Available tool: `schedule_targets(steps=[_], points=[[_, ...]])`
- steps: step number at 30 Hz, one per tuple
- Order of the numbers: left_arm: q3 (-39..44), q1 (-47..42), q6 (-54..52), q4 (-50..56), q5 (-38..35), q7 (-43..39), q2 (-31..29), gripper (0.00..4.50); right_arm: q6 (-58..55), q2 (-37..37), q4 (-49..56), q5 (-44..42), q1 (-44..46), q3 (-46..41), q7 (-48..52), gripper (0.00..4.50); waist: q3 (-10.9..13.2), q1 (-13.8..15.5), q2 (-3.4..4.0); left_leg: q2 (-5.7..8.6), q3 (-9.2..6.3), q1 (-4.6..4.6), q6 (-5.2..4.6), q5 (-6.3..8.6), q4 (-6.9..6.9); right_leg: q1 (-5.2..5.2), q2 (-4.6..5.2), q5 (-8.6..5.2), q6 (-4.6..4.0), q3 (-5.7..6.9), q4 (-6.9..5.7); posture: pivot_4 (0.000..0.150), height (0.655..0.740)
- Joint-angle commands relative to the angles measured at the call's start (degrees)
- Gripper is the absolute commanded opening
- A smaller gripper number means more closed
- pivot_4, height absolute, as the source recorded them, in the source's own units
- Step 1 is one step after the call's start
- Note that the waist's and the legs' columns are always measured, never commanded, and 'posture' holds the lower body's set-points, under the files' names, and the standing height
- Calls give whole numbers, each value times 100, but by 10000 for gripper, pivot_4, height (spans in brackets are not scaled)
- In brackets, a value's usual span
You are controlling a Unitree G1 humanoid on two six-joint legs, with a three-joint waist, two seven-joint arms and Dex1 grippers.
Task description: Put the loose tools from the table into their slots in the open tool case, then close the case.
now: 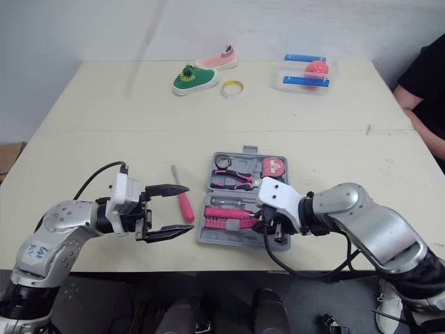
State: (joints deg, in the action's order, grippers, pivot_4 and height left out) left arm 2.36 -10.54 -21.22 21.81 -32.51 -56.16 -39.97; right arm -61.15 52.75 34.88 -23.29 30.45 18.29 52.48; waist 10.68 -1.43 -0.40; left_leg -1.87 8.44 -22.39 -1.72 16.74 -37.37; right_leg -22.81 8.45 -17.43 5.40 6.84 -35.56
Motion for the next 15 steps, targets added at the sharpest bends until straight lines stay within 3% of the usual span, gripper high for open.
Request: schedule_targets(steps=[1,11,15], points=[[155,71,-28,236,-60,29,-68,45000,44,196,210,160,82,179,5,6944,0,4,0,0,0,0,0,0,1,0,0,0,0,0,0,1500,7400],[198,228,-38,370,-78,49,-110,45000,-100,153,184,301,156,596,-55,6944,3,-5,-6,-1,-1,0,1,1,5,0,-2,0,0,2,4,1500,7400],[240,249,-128,425,-91,67,-150,45000,-321,-295,50,198,268,580,-266,6944,1,-25,-12,-4,0,1,2,0,5,0,-2,0,0,1,3,1500,7400]])
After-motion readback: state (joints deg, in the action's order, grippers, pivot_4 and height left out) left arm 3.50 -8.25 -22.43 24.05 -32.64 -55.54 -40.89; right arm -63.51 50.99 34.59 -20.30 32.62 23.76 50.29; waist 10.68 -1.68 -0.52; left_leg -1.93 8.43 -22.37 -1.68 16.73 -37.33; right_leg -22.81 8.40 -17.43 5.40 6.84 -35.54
